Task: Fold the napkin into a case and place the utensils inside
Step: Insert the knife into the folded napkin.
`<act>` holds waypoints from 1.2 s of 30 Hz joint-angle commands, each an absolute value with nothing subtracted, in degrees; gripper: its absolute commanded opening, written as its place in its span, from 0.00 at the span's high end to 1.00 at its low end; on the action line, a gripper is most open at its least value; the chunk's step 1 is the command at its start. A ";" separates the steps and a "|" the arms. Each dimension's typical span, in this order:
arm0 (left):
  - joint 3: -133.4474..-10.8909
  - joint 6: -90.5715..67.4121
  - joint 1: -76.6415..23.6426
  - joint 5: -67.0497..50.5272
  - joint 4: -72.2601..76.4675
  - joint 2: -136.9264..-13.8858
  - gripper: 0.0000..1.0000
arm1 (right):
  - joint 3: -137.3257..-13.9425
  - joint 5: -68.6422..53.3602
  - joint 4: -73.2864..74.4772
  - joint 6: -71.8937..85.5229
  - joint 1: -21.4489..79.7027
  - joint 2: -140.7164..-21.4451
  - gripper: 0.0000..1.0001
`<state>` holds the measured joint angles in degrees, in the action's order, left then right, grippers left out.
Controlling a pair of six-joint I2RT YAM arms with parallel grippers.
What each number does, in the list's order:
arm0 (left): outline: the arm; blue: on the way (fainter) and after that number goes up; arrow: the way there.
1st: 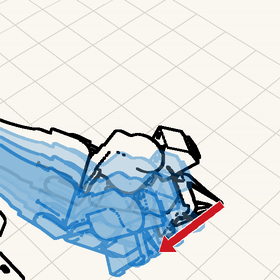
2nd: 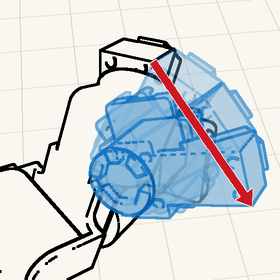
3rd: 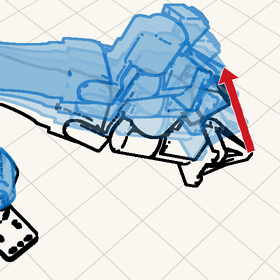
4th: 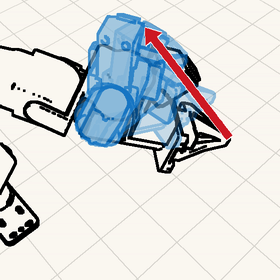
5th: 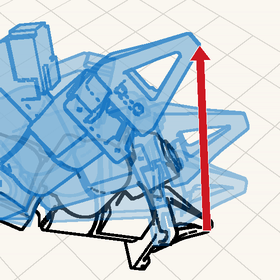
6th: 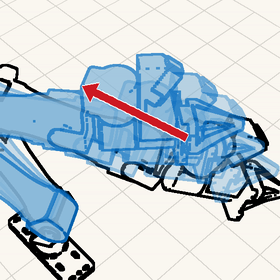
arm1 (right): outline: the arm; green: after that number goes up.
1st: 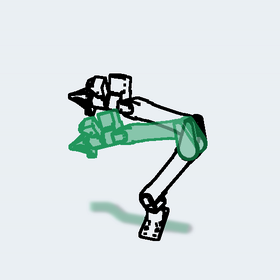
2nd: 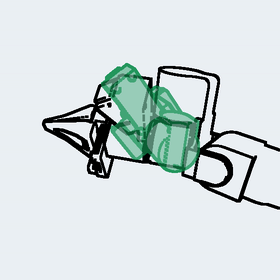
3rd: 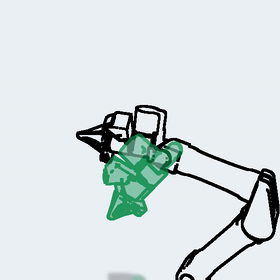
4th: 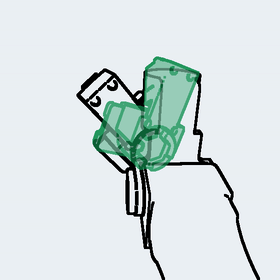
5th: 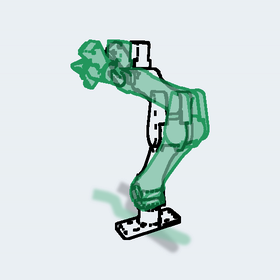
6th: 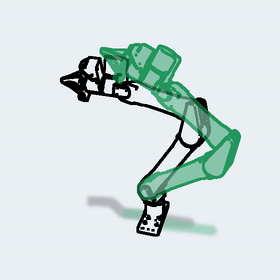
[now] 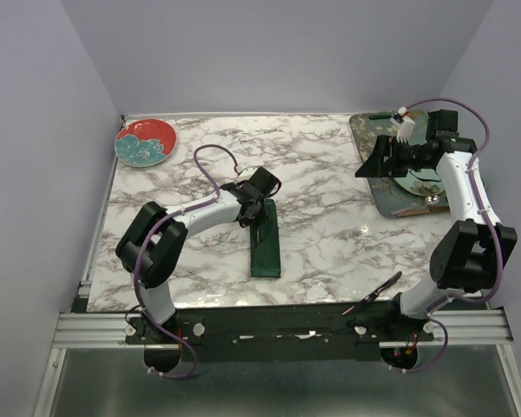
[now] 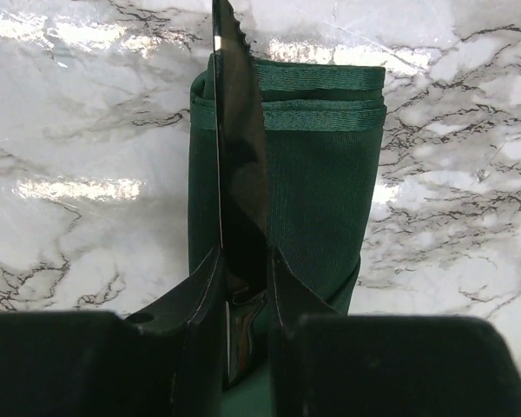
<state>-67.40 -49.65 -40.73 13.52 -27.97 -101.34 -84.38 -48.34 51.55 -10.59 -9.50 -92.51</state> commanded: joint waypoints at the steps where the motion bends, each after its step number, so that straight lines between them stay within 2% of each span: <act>1: -66.71 -50.80 -41.13 12.48 -29.09 -99.23 1.00 | -82.88 -49.39 51.42 -11.43 -9.84 -90.18 0.00; 11: -66.62 -50.36 -41.31 11.34 -28.92 -98.88 1.00 | -79.81 -51.06 49.32 -10.82 -9.76 -89.47 0.00; 15: -66.62 -49.92 -41.31 11.34 -28.74 -98.61 1.00 | -75.86 -54.05 43.60 -5.20 -8.00 -90.61 0.09; 20: -65.83 -49.22 -41.31 10.20 -27.86 -98.44 1.00 | -72.17 -55.63 33.50 4.82 -0.89 -94.12 0.21; 21: -65.83 -49.13 -41.31 10.11 -27.69 -98.52 1.00 | -71.38 -55.72 31.57 6.57 -0.10 -94.83 0.28; 24: -65.57 -48.69 -41.40 9.41 -26.99 -98.88 1.00 | -70.75 -55.81 24.45 12.82 5.88 -99.21 0.37; 28: -65.83 -48.52 -41.31 8.70 -26.54 -99.40 1.00 | -71.54 -55.73 15.06 20.11 11.85 -105.37 0.41; 36: -66.00 -47.64 -41.22 7.65 -26.01 -99.84 1.00 | -73.13 -54.58 7.57 26.10 16.43 -114.95 0.43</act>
<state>-66.08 -48.45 -41.01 9.21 -27.38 -100.49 -71.88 -54.63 15.27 20.36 15.09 -111.77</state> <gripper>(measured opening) 0.257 0.571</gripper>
